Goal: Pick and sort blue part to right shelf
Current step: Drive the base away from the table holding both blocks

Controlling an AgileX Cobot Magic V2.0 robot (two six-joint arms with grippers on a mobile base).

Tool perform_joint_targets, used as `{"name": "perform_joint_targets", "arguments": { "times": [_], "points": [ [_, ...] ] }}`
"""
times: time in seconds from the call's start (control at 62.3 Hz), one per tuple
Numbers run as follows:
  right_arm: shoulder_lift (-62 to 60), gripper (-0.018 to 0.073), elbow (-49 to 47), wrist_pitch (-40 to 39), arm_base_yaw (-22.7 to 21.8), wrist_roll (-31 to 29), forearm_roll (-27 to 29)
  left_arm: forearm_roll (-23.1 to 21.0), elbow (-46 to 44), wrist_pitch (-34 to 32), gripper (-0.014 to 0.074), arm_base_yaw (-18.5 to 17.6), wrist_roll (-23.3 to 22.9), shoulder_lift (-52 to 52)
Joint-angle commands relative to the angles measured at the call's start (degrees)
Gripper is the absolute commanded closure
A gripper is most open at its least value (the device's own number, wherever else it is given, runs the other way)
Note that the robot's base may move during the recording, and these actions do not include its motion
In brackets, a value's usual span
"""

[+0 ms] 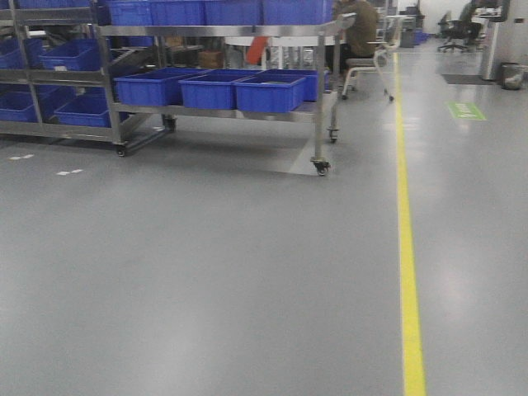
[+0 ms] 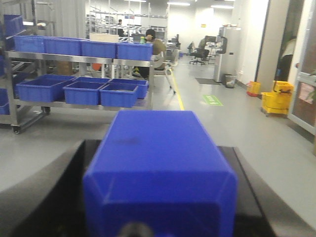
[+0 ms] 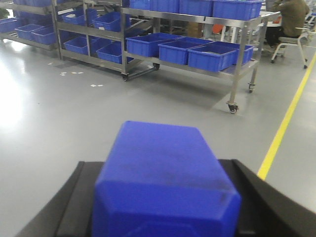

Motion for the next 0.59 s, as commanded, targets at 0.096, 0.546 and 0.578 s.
{"name": "perform_joint_targets", "arguments": {
  "times": [0.096, 0.546, 0.578],
  "points": [
    [1.08, 0.0349, -1.48, -5.43, -0.11, -0.52, -1.35, 0.09, -1.31, -5.14, 0.0365, -0.48, 0.02, 1.15],
    [1.08, 0.0349, -1.48, -5.43, -0.11, -0.52, -1.35, 0.09, -1.31, -5.14, 0.0365, -0.48, 0.02, 1.15],
    [1.08, 0.0349, -1.48, -5.38, -0.11, -0.52, -1.35, 0.09, -1.31, -5.14, 0.0365, -0.48, 0.02, 1.15]
  ]
}}
